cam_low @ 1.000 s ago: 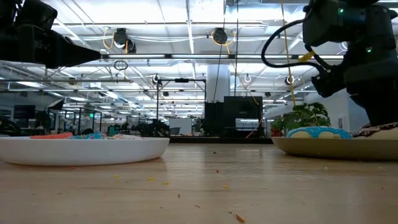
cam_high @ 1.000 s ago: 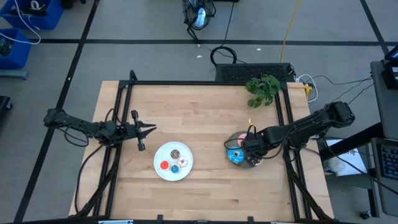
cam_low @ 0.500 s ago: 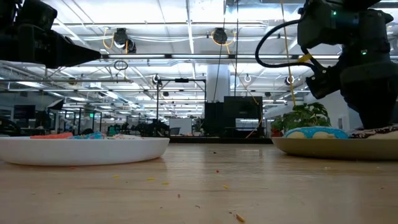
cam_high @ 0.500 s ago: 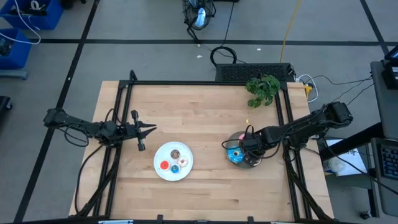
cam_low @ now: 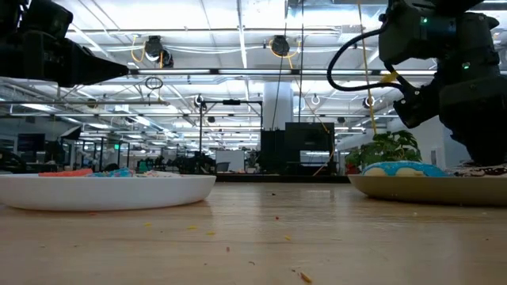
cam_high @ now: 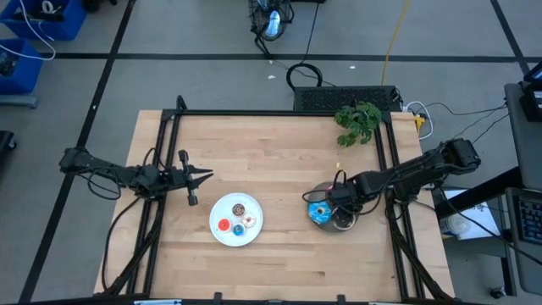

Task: Pick & Place donuts
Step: Put the big black donut on the gray plate, then return to Home Position

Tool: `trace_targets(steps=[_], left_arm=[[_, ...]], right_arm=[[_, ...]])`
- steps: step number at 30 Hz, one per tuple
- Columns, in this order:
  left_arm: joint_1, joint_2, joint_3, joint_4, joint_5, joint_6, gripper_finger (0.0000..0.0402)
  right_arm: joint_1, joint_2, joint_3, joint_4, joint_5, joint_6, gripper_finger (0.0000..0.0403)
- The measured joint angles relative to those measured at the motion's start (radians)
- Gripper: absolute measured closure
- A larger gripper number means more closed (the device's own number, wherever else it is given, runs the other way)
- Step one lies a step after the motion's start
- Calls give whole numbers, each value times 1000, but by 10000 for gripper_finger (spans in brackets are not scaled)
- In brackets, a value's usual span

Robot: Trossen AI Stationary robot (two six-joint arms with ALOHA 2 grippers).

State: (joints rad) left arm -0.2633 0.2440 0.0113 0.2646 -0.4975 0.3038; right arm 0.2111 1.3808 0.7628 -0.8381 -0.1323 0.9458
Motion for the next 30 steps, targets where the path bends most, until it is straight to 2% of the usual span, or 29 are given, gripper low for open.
trace_targets(steps=[5,16,22,30], left_arm=[[0,0,0,0,0,-1,353],[0,0,0,0,0,-2,353],[0,0,0,0,1,-2,353],[0,0,0,0,1,-2,353]], right_arm=[[-18,-1,0,-35,-3,-7,159],[-42,-2,59,-68,-26,-69,194],[-42,-2,158,-172,14,-77,204],[0,-2,367,-316,117,-110,221]])
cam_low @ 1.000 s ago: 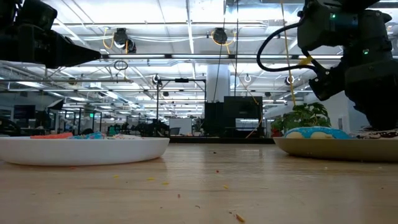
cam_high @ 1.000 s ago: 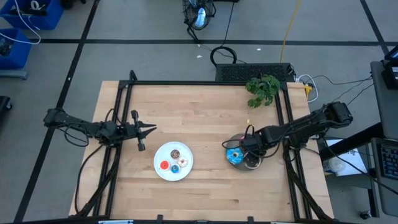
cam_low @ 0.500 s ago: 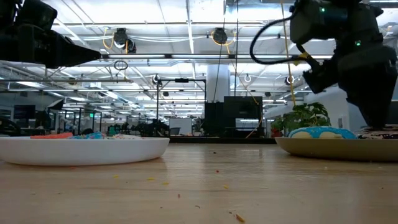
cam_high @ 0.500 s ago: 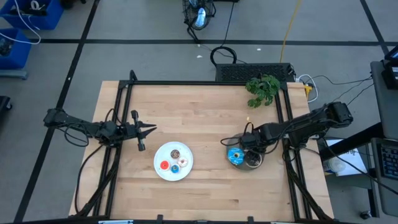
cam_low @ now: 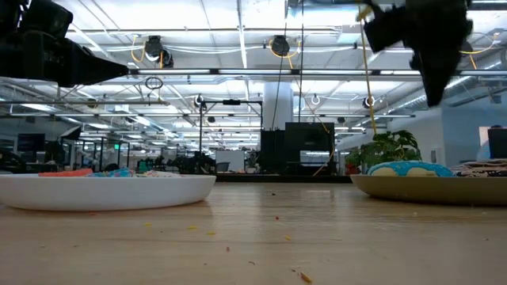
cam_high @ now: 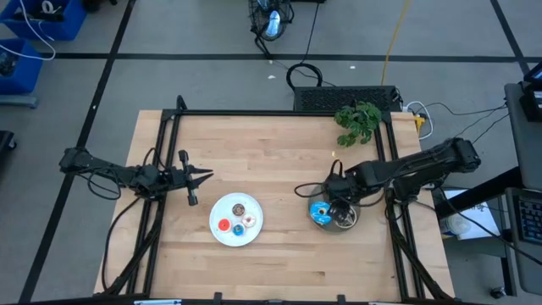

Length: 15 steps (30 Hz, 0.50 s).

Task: Pick & Place donuts
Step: Return to Home Position

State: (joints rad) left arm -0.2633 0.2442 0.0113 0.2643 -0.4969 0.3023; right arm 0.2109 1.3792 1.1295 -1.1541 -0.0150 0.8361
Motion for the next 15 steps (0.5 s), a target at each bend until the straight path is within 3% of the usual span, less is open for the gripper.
trace_targets(steps=[10,15], left_arm=[[0,0,0,0,0,0,353],[0,0,0,-1,0,-17,353]], right_arm=[[126,-37,405,-132,314,-24,269],[194,-78,523,-109,328,-143,284]])
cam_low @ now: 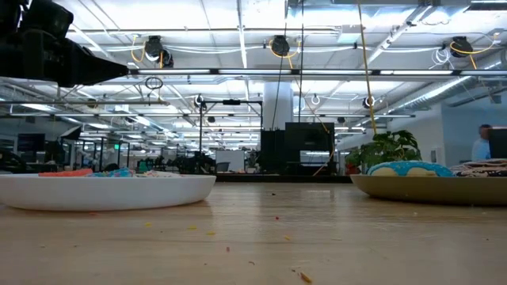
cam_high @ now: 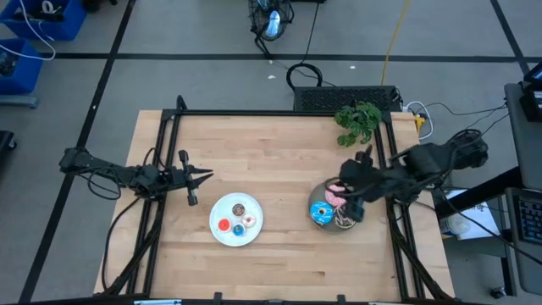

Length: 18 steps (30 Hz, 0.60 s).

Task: Pick & Place donuts
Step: Return to Home Position

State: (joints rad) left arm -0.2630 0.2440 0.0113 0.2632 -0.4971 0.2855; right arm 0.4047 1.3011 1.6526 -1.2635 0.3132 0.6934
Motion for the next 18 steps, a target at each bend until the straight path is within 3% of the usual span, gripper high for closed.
trace_targets(steps=[4,9,12,18], left_arm=[[0,0,0,-1,0,-4,353],[0,0,0,-7,0,-32,353],[0,0,0,-7,0,-33,353],[0,0,0,-7,0,-33,353]], right_arm=[[59,-50,3,25,36,-50,290],[140,-119,-86,61,220,-26,297],[162,-167,-150,109,249,-60,298],[250,-305,-312,358,415,-239,308]])
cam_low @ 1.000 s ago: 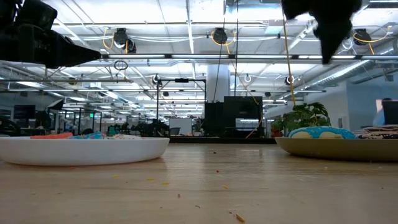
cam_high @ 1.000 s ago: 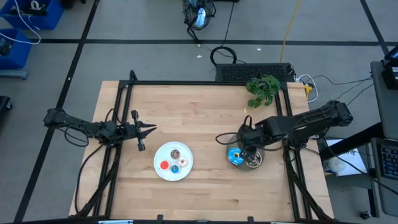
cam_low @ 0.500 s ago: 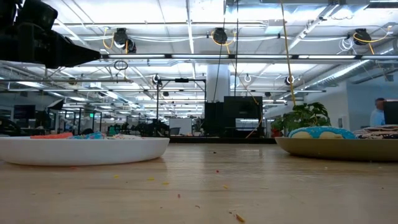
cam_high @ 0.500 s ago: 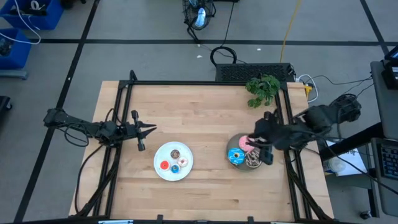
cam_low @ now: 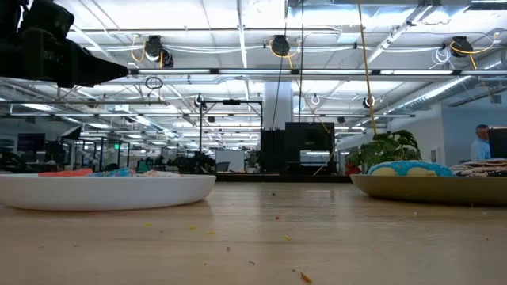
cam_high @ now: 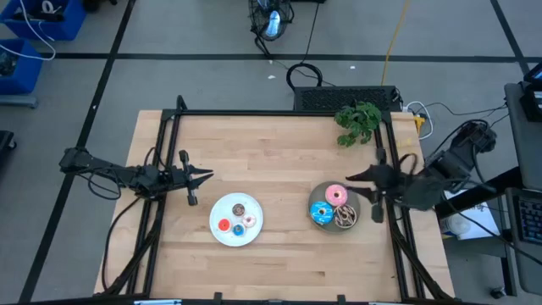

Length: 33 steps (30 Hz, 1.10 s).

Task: Pick & Place donuts
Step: Return to Home Position

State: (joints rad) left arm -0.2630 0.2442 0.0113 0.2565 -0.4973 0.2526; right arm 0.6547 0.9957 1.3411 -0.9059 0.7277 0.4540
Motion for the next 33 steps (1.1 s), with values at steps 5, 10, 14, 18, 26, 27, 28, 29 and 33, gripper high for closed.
trace_targets(steps=[5,10,14,18,26,27,28,29,33], left_arm=[[0,0,0,0,0,-4,353],[0,0,0,0,0,-15,353],[0,0,0,1,-1,7,353],[0,0,0,0,-8,37,353],[0,0,0,1,-9,64,353],[0,0,0,1,-9,69,353],[0,0,0,1,-9,74,353],[0,0,0,3,-9,78,353],[0,-1,0,61,-35,86,353]], right_arm=[[28,-131,-157,185,108,-83,356],[23,-247,-356,309,136,-111,397],[-1,-312,-527,381,35,-149,395],[-40,-373,-700,600,-61,-247,401],[-115,-615,-874,822,-230,-483,402],[-114,-653,-880,829,-241,-510,402],[-114,-688,-887,839,-259,-534,402],[-113,-720,-894,846,-262,-555,402],[-114,-824,-929,794,-261,-592,402]])
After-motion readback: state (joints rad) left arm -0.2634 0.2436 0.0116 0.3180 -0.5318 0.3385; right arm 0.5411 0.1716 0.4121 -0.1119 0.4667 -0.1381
